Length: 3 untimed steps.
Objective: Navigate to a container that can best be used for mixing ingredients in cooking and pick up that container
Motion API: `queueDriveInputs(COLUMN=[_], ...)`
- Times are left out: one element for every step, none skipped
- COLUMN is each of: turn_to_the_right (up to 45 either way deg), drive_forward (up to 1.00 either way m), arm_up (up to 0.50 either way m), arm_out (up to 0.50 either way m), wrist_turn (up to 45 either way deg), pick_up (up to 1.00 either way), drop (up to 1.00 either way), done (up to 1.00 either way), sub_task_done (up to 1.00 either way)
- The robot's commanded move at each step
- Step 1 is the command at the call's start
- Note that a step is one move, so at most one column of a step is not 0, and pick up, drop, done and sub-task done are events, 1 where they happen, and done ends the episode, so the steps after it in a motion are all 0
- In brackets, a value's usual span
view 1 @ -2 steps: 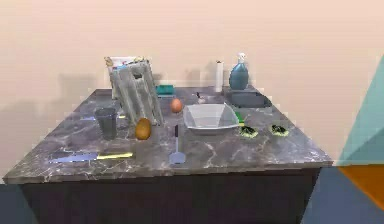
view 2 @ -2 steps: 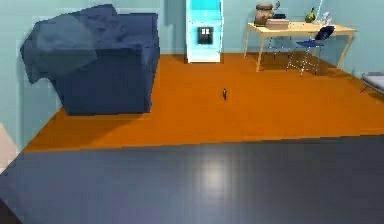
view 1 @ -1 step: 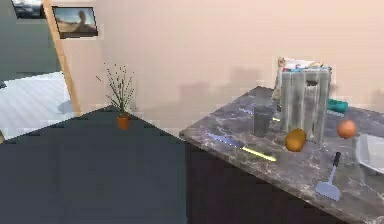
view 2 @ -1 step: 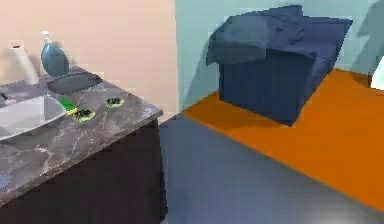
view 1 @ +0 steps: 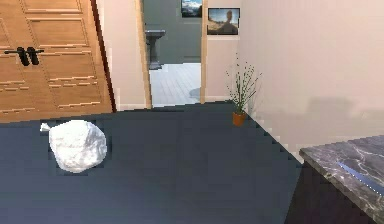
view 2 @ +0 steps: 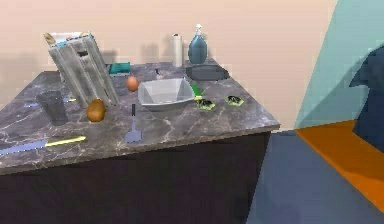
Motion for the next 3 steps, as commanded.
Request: queueDriveInputs(turn_to_the_right=[0.0, 0.0, 0.0], drive_forward=[0.00, 0.00, 0.00], arm_up=[0.50, 0.38, 0.00], arm_out=[0.00, 0.00, 0.44], wrist_turn=[0.0, 0.0, 0.0], pick_up=[0.00, 0.00, 0.00], drop=[0.00, 0.00, 0.00], done=[0.00, 0.00, 0.00], sub_task_done=[0.00, 0.00, 0.00])
